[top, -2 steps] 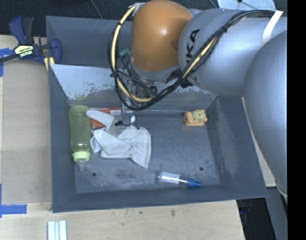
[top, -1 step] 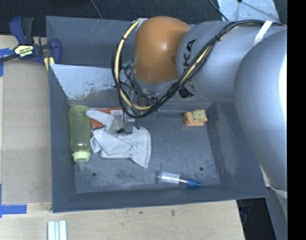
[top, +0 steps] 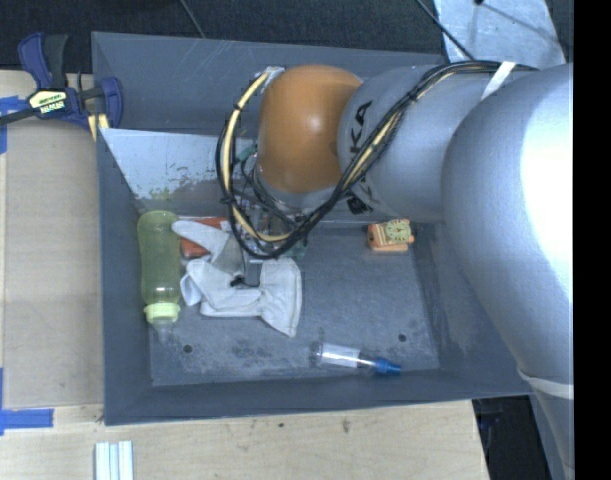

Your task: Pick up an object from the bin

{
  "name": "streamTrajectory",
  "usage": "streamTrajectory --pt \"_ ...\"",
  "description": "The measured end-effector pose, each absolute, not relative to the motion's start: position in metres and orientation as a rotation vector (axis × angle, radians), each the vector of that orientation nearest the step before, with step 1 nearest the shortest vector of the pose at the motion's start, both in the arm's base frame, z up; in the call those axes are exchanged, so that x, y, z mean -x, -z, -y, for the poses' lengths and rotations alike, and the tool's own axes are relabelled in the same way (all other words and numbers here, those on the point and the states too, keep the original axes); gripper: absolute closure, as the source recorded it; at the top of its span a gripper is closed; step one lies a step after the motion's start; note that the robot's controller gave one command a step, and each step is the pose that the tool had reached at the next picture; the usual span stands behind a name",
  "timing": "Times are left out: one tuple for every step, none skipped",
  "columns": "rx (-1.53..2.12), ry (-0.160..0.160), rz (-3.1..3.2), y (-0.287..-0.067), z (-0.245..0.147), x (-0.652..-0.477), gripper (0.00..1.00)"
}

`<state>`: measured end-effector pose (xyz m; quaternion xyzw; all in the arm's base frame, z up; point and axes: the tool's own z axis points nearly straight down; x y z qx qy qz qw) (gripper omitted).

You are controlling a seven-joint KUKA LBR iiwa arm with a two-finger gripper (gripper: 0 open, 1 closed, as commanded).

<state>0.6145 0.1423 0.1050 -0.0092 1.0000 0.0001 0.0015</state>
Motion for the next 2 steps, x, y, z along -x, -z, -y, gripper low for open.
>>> streamTrajectory --pt "-0.007 0.002 -3.146 -0.0799 -0.153 -0.613 1.0" --pt "-0.008 0.002 -3.146 -0.0799 -0.153 -0.613 1.0"
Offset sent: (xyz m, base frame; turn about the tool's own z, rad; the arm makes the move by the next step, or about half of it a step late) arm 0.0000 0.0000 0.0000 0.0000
